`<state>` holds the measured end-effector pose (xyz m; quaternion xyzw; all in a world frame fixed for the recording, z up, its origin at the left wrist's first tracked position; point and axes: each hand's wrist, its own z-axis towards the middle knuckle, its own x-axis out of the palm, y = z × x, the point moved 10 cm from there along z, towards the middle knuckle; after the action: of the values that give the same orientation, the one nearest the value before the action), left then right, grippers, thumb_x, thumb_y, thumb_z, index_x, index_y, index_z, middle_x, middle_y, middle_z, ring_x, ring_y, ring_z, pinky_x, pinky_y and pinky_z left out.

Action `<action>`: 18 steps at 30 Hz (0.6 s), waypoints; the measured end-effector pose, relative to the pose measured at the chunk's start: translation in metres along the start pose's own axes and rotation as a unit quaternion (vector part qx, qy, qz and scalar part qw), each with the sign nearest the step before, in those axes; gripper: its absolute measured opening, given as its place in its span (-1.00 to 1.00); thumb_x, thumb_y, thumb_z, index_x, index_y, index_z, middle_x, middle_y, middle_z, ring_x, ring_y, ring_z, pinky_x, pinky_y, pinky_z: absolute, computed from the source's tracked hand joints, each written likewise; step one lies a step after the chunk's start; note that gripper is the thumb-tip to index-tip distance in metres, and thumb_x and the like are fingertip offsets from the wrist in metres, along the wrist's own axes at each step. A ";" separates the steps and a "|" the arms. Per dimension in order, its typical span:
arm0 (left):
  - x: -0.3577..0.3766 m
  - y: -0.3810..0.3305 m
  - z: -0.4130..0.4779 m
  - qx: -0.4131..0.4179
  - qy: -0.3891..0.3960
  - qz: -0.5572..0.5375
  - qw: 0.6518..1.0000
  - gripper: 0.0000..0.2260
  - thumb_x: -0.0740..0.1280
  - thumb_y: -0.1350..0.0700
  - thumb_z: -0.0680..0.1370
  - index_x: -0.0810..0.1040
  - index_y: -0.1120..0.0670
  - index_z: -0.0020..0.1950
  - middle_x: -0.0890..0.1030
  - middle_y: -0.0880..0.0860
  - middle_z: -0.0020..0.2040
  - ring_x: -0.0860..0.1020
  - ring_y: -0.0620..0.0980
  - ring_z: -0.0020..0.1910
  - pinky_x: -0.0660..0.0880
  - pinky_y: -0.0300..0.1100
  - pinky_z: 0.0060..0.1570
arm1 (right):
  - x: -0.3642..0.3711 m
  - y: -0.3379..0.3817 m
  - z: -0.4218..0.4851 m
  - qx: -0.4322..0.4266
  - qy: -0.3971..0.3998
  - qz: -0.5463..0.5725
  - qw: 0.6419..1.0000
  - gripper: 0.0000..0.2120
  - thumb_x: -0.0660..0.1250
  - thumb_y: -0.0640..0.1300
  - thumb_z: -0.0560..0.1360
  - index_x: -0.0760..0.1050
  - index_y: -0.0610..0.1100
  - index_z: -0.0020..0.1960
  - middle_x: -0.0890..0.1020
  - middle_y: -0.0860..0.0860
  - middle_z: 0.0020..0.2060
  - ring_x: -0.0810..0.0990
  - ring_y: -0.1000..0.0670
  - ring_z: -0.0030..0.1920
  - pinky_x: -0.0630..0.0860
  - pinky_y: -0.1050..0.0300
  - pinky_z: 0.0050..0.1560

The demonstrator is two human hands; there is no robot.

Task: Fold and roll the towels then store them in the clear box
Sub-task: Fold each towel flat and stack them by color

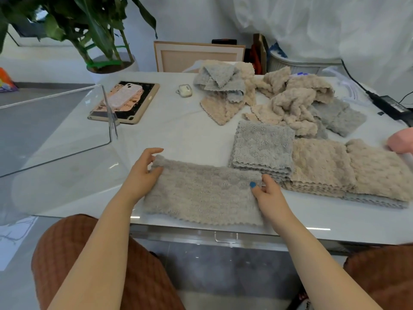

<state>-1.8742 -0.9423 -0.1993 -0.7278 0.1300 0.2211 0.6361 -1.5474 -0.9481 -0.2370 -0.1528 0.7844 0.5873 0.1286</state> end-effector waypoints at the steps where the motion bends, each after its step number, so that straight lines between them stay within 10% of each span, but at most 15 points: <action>1: -0.001 -0.001 0.001 0.014 -0.014 -0.022 1.000 -0.65 0.23 0.20 0.60 0.40 -0.20 0.27 0.47 0.01 0.16 0.51 0.03 0.13 0.51 0.03 0.15 | 0.002 -0.002 0.001 0.012 0.000 0.003 1.000 -0.65 0.16 -0.18 0.61 0.27 -0.23 0.37 0.48 -0.02 -0.24 0.39 0.05 -0.34 0.32 0.17 -0.32; 10: -0.003 0.010 0.014 -0.045 -0.084 0.003 0.995 -0.61 0.32 -0.02 0.56 0.35 -0.05 0.37 0.51 -0.03 0.16 0.47 -0.04 0.07 0.40 -0.17 0.02 | 0.005 -0.006 0.002 -0.004 -0.031 -0.048 0.998 -0.59 0.17 -0.11 0.61 0.23 -0.19 0.41 0.52 -0.03 -0.07 0.47 0.09 -0.25 0.38 0.27 -0.31; 13: 0.007 0.020 0.008 -0.059 -0.028 0.005 0.998 -0.46 0.41 -0.02 0.49 0.28 -0.07 0.41 0.40 -0.06 0.22 0.44 -0.01 0.12 0.41 -0.13 0.06 | 0.008 -0.012 0.000 0.047 0.009 0.005 0.999 -0.27 0.45 0.12 0.35 0.31 -0.19 0.38 0.53 -0.01 0.19 0.56 -0.03 0.07 0.53 0.03 0.10; 18: -0.005 0.034 -0.010 -0.124 -0.055 0.066 0.989 -0.49 0.47 0.01 0.44 0.36 0.09 0.30 0.46 0.04 0.03 0.46 0.02 0.01 0.40 -0.14 -0.01 | 0.008 -0.020 0.000 0.089 0.077 -0.039 0.992 -0.76 0.47 -0.23 0.38 0.39 -0.17 -0.28 0.47 -0.03 -0.42 0.43 0.03 -0.44 0.41 0.23 -0.42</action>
<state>-1.8926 -0.9582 -0.2254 -0.7777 0.1140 0.3167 0.5309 -1.5466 -0.9541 -0.2574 -0.2159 0.8345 0.4961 0.1042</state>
